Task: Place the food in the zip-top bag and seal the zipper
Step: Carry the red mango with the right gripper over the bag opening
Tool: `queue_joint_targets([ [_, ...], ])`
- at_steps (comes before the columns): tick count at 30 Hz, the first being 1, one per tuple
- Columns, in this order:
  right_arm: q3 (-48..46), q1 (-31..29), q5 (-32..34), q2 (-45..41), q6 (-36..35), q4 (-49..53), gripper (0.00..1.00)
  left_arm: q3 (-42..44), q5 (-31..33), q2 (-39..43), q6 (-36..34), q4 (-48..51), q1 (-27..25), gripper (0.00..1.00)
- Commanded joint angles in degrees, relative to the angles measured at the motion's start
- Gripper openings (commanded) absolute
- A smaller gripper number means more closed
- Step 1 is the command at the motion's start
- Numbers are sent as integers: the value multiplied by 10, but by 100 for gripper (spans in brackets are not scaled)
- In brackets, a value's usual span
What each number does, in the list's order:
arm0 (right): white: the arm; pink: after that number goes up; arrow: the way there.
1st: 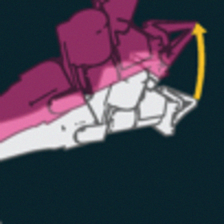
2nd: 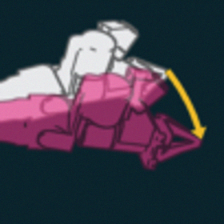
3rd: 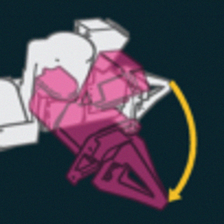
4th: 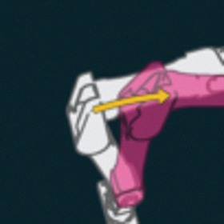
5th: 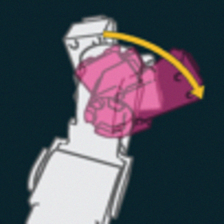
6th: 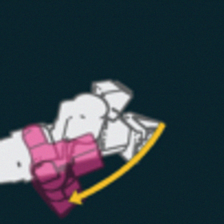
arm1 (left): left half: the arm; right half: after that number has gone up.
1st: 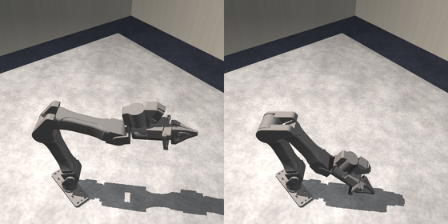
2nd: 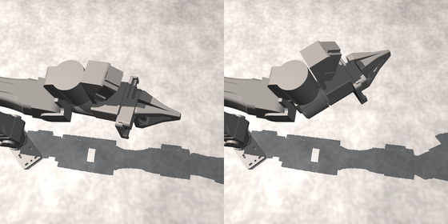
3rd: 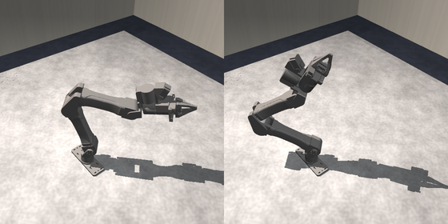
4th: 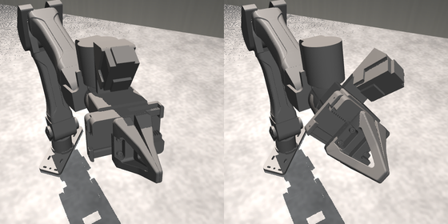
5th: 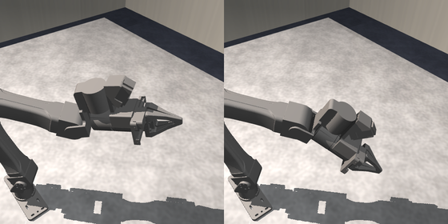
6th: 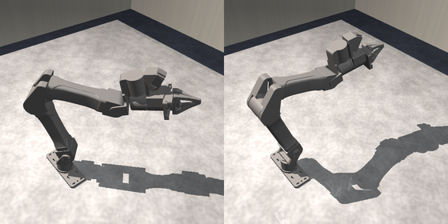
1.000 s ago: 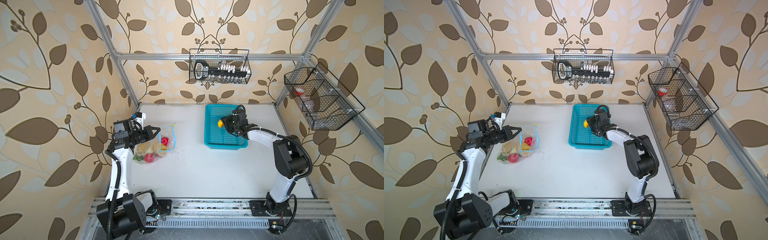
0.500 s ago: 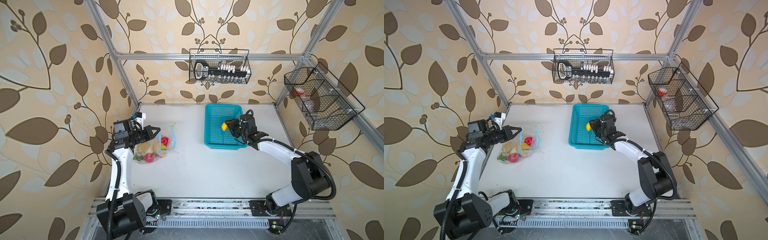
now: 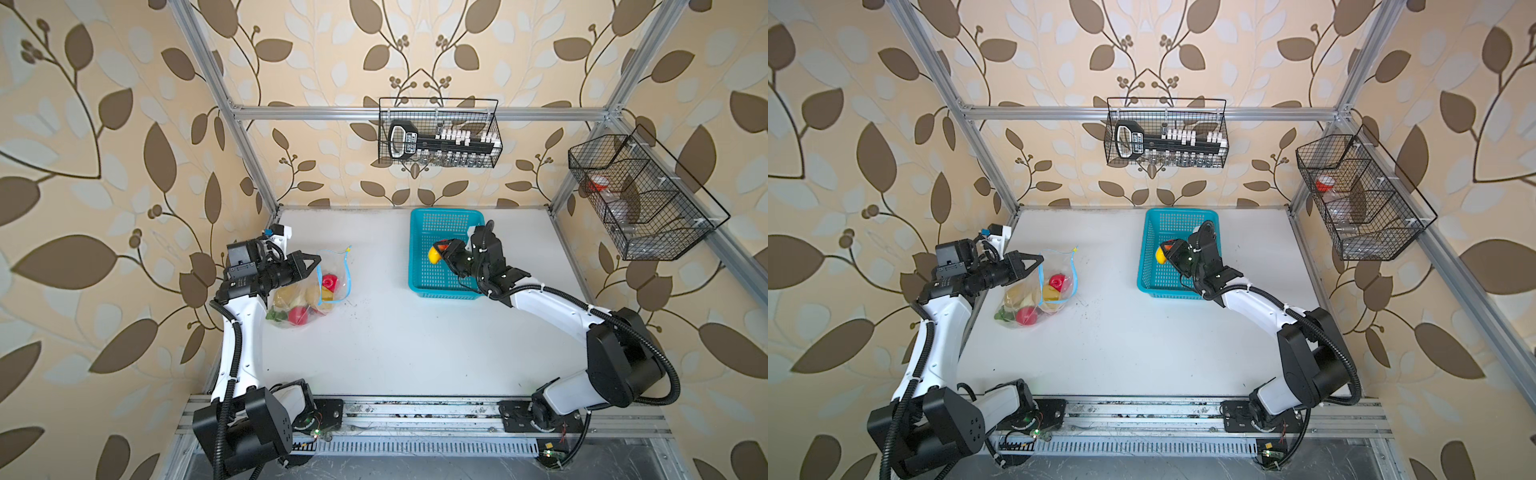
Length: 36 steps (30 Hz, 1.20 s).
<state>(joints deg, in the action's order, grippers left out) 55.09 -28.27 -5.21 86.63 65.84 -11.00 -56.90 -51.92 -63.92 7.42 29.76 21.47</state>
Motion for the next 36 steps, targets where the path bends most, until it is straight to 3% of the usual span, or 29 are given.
queue_joint_targets([
  [1,8,-23,-8,-1,-24,-24,34,0,-5,5,-14,-11,6,0],
  [9,36,-78,2,28,-31,-55,35,1,-4,3,-16,-13,6,0],
  [24,177,-170,24,105,-83,-8,35,-1,-1,7,-18,-8,7,0],
  [36,238,-220,21,165,-92,-6,35,-1,-3,6,-19,-7,6,0],
])
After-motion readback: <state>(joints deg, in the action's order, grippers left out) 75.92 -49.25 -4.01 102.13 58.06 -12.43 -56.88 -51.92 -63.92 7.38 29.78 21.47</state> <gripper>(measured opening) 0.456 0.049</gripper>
